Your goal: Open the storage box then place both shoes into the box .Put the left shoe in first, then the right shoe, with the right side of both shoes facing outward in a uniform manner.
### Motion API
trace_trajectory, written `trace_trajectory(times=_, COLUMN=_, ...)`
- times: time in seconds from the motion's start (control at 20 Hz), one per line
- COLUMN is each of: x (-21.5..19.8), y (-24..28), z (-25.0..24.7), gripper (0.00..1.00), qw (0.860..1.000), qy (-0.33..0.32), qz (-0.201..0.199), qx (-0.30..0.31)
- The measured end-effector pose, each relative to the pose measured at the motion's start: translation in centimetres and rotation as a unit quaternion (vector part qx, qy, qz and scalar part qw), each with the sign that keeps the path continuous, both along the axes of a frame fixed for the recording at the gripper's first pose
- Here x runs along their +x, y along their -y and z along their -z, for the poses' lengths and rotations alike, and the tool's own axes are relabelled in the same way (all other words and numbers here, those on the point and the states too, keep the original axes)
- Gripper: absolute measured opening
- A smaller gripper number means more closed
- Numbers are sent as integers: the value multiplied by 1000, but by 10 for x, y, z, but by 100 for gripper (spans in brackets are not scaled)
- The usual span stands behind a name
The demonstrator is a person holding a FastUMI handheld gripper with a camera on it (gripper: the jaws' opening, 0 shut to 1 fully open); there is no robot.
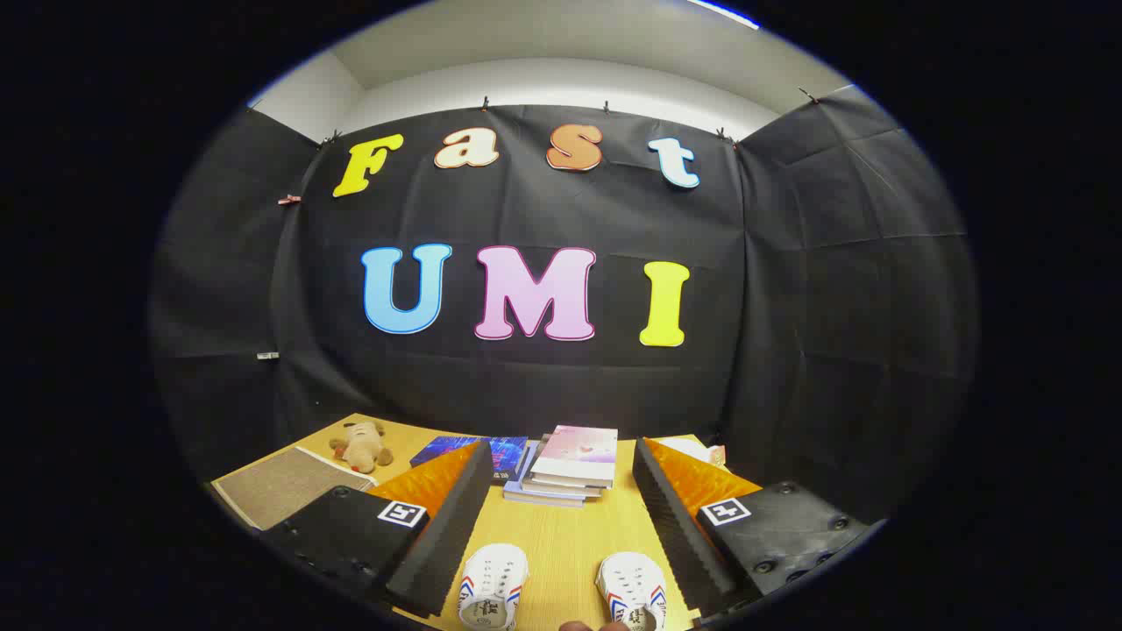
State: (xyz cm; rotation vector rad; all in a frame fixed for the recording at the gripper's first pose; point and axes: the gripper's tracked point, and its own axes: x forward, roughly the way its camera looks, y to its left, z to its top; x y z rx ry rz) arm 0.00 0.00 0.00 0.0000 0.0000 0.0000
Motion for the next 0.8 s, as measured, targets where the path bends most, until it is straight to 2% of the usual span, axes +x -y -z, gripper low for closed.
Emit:
trace_trajectory(times=0.3, x=-5, y=-10, z=1, gripper=97, qw=1000, qy=-4, qz=2, qx=-9)
trace_trajectory(times=0.8, x=5, y=-32, z=11, gripper=97, qw=1000, qy=-21, qz=-17, qx=-9)
